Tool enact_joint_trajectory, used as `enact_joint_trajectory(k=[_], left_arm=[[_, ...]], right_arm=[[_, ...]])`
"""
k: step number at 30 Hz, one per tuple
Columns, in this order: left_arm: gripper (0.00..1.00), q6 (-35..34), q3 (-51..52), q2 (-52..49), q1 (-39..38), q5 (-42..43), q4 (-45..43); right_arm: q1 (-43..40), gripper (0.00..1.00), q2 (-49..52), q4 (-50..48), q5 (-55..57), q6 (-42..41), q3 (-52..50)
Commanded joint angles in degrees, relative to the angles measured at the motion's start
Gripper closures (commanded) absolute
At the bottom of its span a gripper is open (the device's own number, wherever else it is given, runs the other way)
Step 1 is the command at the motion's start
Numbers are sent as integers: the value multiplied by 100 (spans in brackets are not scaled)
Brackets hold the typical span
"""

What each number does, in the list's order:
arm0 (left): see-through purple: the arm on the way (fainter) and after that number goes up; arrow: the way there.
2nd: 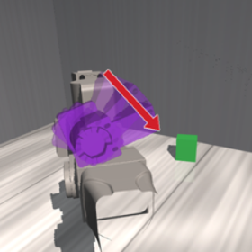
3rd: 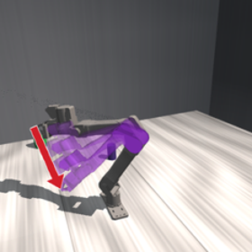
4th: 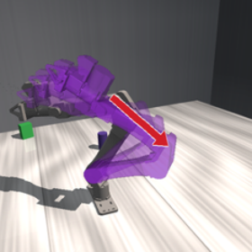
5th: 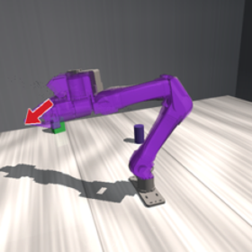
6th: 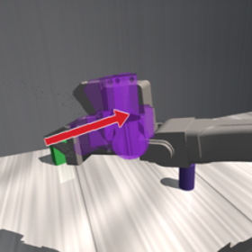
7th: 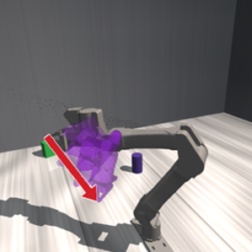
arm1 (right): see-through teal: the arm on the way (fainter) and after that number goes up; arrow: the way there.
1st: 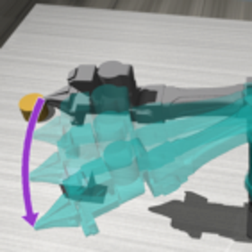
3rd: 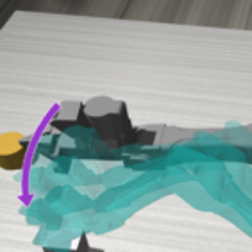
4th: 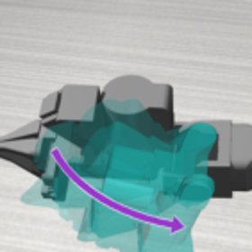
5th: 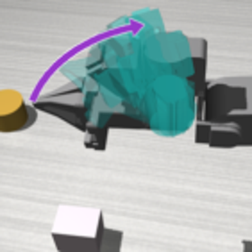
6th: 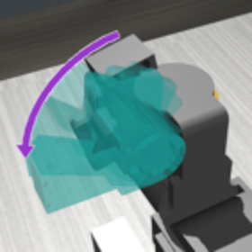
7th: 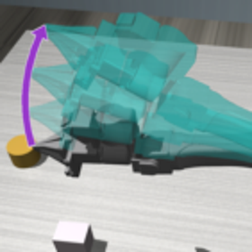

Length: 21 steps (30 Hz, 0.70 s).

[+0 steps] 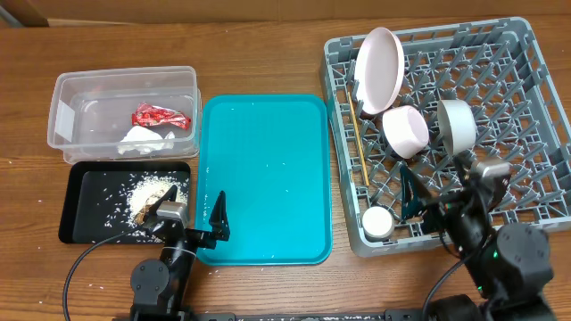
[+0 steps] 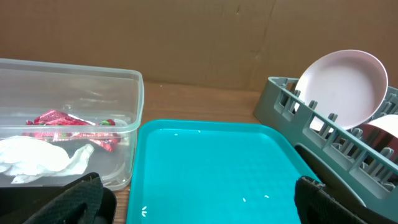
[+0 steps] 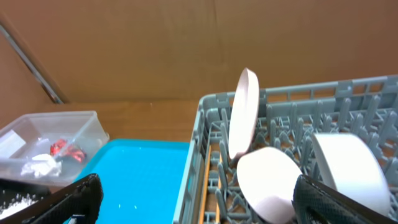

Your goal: Sort waste into correct bins and load items into the dishwasher

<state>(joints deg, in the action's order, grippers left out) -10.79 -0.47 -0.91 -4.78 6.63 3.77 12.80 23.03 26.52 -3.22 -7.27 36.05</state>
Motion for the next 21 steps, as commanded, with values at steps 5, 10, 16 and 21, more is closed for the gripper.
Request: enact_joint_trajectory(k=[5, 10, 16, 21], left_arm=[[0, -79, 20, 55, 26, -66, 15], [0, -79, 20, 55, 26, -66, 15], [0, -79, 20, 55, 26, -66, 15], [0, -79, 20, 55, 26, -66, 15]], right_arm=[[-136, 0, -1659, -1023, -155, -22, -1937], [-136, 0, -2288, -1954, -116, -22, -2898], [-125, 0, -2286, -2730, -35, -22, -3560], [-125, 0, -2286, -2306, -35, -22, -3560]])
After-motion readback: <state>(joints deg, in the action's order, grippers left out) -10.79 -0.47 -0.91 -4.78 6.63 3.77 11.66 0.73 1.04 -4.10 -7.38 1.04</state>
